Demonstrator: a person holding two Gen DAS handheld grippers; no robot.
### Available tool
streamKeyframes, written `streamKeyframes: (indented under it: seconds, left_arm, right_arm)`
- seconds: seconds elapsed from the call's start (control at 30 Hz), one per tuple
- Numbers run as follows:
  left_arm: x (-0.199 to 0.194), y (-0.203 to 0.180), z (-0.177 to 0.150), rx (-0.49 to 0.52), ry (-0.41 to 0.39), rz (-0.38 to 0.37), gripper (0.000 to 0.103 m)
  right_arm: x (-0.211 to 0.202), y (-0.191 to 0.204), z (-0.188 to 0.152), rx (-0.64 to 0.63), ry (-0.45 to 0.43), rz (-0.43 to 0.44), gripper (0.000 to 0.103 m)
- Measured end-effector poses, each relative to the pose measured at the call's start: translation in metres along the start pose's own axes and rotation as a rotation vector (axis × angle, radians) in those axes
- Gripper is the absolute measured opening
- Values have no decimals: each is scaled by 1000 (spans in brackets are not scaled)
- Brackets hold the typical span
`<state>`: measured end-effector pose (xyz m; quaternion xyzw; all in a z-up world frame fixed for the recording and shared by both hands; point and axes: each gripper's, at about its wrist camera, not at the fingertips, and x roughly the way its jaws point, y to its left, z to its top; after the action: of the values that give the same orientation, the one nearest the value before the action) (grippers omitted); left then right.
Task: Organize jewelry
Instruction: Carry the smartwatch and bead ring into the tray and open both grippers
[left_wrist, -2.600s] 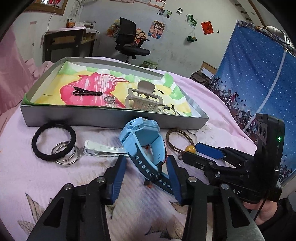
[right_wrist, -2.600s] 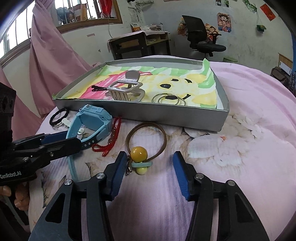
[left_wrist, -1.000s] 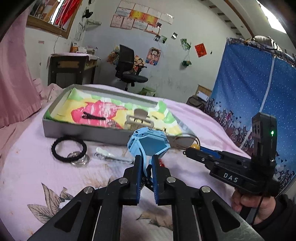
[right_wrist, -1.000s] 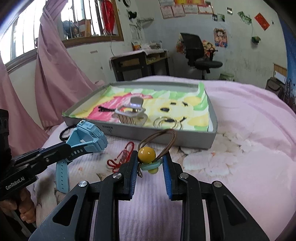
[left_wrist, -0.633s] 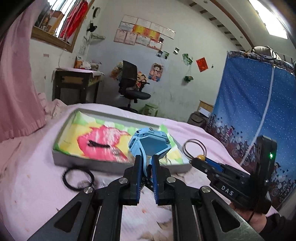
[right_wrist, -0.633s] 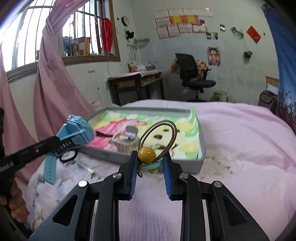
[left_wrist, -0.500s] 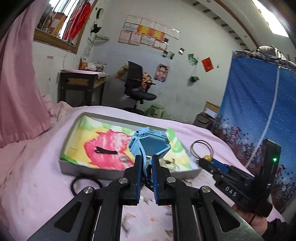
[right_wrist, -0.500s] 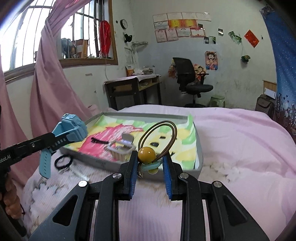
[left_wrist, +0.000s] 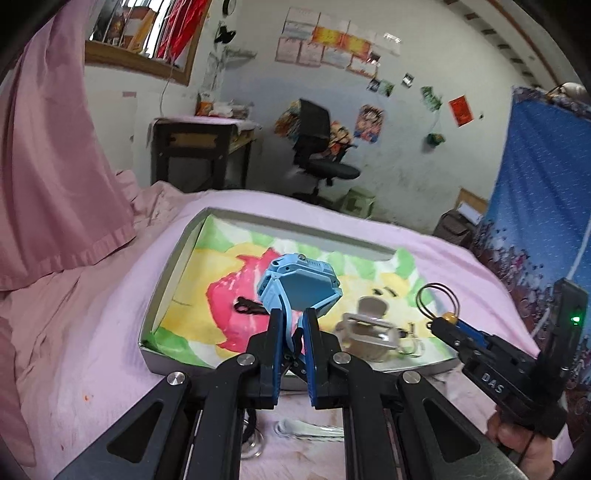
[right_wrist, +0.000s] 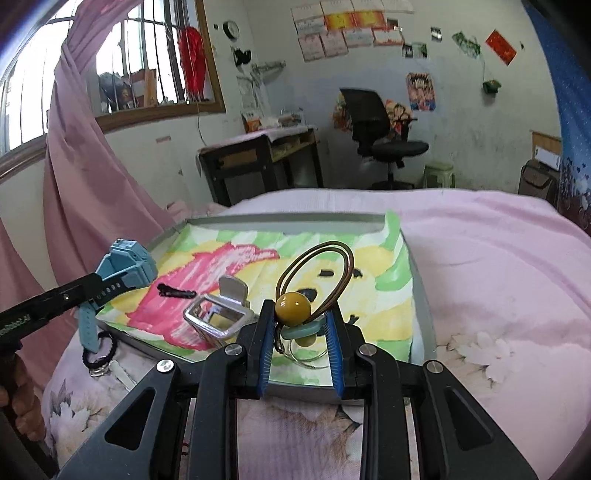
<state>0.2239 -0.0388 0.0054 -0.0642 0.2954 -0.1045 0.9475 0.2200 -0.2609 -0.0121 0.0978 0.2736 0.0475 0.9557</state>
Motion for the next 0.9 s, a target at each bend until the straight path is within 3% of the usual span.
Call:
streamKeyframes:
  seconds: [0.17,0.33,0.67,0.9]
  left_arm:
    - [17,1,-2,-13,67,29,11]
    - [21,-2,-1,-1,84,29,11]
    - [24,1,-1,-25,96,5,12]
    - [31,16,1,-114,129,-52,15]
  right_arm:
    - [18,-1,-7,9,68,7,23]
    - [29,1,-11,1,112,5,23]
    - [32,4,-12,-10,126,0,23]
    - [33,3,-13,-10,131,-1,24]
